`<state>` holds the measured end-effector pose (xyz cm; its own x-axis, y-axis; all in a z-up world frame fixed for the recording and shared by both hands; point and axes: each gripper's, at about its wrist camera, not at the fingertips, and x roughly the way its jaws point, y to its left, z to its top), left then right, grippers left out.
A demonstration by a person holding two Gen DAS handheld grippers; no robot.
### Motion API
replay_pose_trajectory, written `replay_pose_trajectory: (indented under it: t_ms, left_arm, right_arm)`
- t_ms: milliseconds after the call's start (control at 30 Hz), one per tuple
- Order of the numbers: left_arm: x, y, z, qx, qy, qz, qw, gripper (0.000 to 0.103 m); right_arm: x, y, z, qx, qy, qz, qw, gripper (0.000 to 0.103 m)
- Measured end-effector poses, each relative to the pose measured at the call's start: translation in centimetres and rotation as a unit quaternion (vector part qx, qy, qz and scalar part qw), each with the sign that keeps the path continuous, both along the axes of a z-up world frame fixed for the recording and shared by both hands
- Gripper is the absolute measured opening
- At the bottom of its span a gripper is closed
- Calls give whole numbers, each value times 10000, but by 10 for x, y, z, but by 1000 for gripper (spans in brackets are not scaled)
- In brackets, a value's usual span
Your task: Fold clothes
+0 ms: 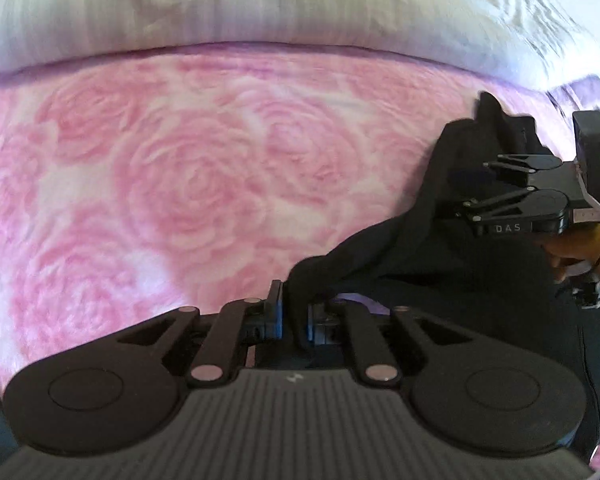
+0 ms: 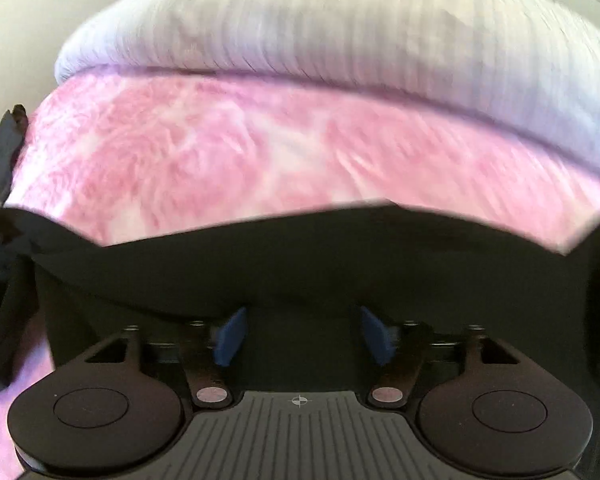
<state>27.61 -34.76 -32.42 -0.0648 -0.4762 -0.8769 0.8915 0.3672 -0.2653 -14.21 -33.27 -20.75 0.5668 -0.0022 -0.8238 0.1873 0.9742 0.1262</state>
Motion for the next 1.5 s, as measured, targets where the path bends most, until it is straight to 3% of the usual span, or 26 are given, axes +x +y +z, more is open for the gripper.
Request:
replay_pose_trajectory:
  t_ms: [100, 200, 300, 433, 533, 667, 833, 967, 1000, 1067, 1100, 1133, 1167, 1300, 1433, 1500]
  left_arm:
    - [3, 4, -9, 126, 142, 191, 9996, 10]
    - [-1, 6, -2, 219, -20, 321, 9992, 22]
    - [-5, 12, 18, 188, -341, 424, 9983, 24]
    - [-18, 17, 48, 17, -527, 536, 9972, 30]
    - [-44, 8, 68, -36, -745, 347, 9966, 32]
    - [-105, -29, 83, -111, -923, -180, 9955, 35]
    - [-221, -104, 70, -174, -869, -896, 9920, 38]
    - [-323, -174, 44, -98, -405, -1385, 9895, 38]
    - [-349, -193, 38, -95, -349, -1573, 9869, 38]
    - [-394, -227, 29, -39, -293, -1907, 9812, 38]
    - [-415, -245, 26, 11, -286, -2074, 9778, 38]
    - [-433, -262, 24, 55, -298, -2238, 9742, 38]
    - [-446, -275, 24, 55, -332, -2372, 9709, 38]
    - [-480, -324, 28, -32, -516, -2752, 9600, 38]
    - [-497, -368, 29, -102, -778, -2996, 9508, 45]
    - [-503, -387, 27, -171, -905, -3129, 9453, 45]
  right_arm:
    - [14, 6, -2, 127, -62, 58, 9999, 69]
    - [-17, 3, 16, 183, -333, -153, 9992, 69]
    - [-85, -17, 38, 220, -453, -688, 9964, 70]
    - [-202, -64, 51, -104, -16, -1462, 9892, 70]
    - [-291, -105, 62, -378, 301, -2158, 9752, 70]
    - [-406, -170, 72, -628, 610, -3004, 9498, 70]
    - [-487, -208, 36, 164, 988, -2947, 9503, 70]
    - [-551, -239, 7, 796, 1285, -2885, 9455, 69]
    - [-564, -244, 1, 934, 1350, -2824, 9452, 66]
    - [-566, -241, -5, 890, 1480, -2281, 9582, 44]
    - [-564, -246, -5, 1054, 1573, -2112, 9589, 19]
    - [-563, -258, -4, 1334, 1630, -1995, 9570, 1]
    - [-561, -271, 2, 1372, 1673, -1810, 9594, 1]
    - [-560, -336, 51, 28, 1716, -1535, 9731, 1]
    - [-582, -432, 90, -760, 1590, -2368, 9555, 1]
    - [-586, -470, 91, -743, 1577, -2484, 9528, 1]
